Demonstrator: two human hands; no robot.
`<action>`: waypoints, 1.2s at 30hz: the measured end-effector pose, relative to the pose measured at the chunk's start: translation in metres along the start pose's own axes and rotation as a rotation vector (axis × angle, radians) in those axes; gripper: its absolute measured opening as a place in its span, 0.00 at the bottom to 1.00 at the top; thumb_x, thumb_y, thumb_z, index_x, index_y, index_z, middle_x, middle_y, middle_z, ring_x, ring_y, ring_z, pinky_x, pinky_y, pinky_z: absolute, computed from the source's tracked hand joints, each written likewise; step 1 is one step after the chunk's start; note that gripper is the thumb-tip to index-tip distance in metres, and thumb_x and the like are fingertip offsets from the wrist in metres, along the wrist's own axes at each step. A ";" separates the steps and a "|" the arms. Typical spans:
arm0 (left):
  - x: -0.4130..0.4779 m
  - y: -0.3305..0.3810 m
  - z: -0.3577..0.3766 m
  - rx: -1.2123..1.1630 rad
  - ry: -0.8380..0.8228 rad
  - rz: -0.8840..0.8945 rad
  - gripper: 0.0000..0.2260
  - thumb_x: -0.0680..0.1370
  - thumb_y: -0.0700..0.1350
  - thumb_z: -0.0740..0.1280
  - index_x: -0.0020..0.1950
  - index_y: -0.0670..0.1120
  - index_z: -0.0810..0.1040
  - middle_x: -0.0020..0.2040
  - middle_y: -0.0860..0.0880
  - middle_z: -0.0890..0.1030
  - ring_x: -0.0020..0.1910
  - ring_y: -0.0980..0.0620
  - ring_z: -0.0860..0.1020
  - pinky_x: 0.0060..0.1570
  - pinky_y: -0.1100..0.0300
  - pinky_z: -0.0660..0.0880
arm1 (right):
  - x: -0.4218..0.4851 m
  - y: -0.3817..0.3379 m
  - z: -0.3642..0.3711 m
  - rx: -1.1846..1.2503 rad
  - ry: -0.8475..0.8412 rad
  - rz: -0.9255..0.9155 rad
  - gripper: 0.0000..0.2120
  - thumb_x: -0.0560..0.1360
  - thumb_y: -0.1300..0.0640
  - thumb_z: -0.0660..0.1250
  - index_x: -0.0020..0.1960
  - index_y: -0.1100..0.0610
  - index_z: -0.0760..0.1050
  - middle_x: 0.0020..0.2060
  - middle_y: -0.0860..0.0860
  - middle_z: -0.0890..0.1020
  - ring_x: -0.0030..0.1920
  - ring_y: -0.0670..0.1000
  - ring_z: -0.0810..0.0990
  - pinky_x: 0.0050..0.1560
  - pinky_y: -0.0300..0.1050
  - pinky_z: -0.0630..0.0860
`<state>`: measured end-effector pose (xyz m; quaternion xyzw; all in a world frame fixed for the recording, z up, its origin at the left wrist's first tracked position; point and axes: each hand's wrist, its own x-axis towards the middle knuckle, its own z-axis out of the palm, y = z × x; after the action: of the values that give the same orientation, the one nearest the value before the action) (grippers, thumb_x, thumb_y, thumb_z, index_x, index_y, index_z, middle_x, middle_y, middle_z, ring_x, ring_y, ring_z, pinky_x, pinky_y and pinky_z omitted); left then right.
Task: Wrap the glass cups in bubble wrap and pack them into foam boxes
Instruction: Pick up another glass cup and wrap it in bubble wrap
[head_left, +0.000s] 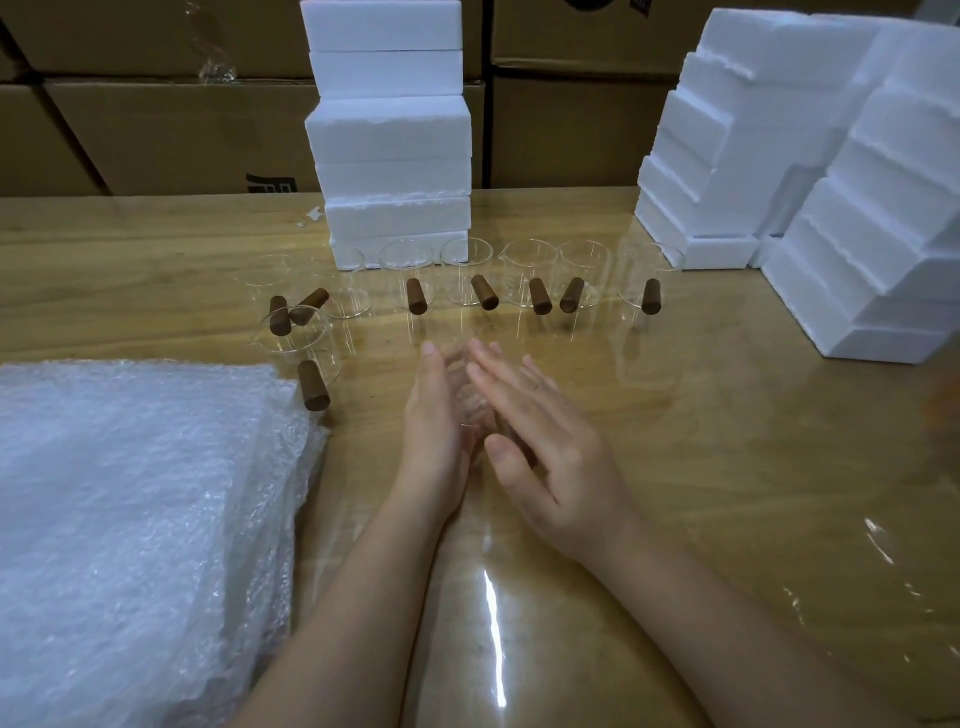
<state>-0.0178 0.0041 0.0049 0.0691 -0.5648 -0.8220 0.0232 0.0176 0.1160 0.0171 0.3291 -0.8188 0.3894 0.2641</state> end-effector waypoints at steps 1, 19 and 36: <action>-0.001 -0.001 0.002 0.029 -0.022 0.016 0.23 0.82 0.57 0.50 0.60 0.44 0.76 0.53 0.46 0.83 0.48 0.51 0.83 0.44 0.58 0.79 | 0.001 0.000 0.000 0.018 0.003 0.026 0.21 0.78 0.57 0.56 0.67 0.67 0.70 0.69 0.59 0.70 0.72 0.52 0.66 0.73 0.52 0.60; 0.002 -0.005 0.003 0.057 -0.133 0.166 0.17 0.77 0.56 0.57 0.62 0.53 0.72 0.52 0.50 0.81 0.42 0.51 0.81 0.44 0.57 0.78 | -0.004 0.020 0.008 0.388 -0.012 0.621 0.28 0.76 0.55 0.67 0.68 0.39 0.58 0.63 0.31 0.67 0.57 0.29 0.71 0.59 0.29 0.67; -0.011 -0.003 0.011 0.191 -0.245 0.192 0.16 0.77 0.55 0.54 0.63 0.60 0.69 0.72 0.55 0.69 0.71 0.61 0.64 0.74 0.52 0.58 | 0.000 0.045 0.009 0.582 0.296 0.935 0.23 0.71 0.46 0.71 0.62 0.40 0.66 0.48 0.39 0.76 0.43 0.45 0.81 0.50 0.54 0.80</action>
<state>-0.0082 0.0169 0.0071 -0.0839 -0.6429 -0.7609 0.0258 -0.0172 0.1302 -0.0086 -0.0675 -0.6906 0.7163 0.0741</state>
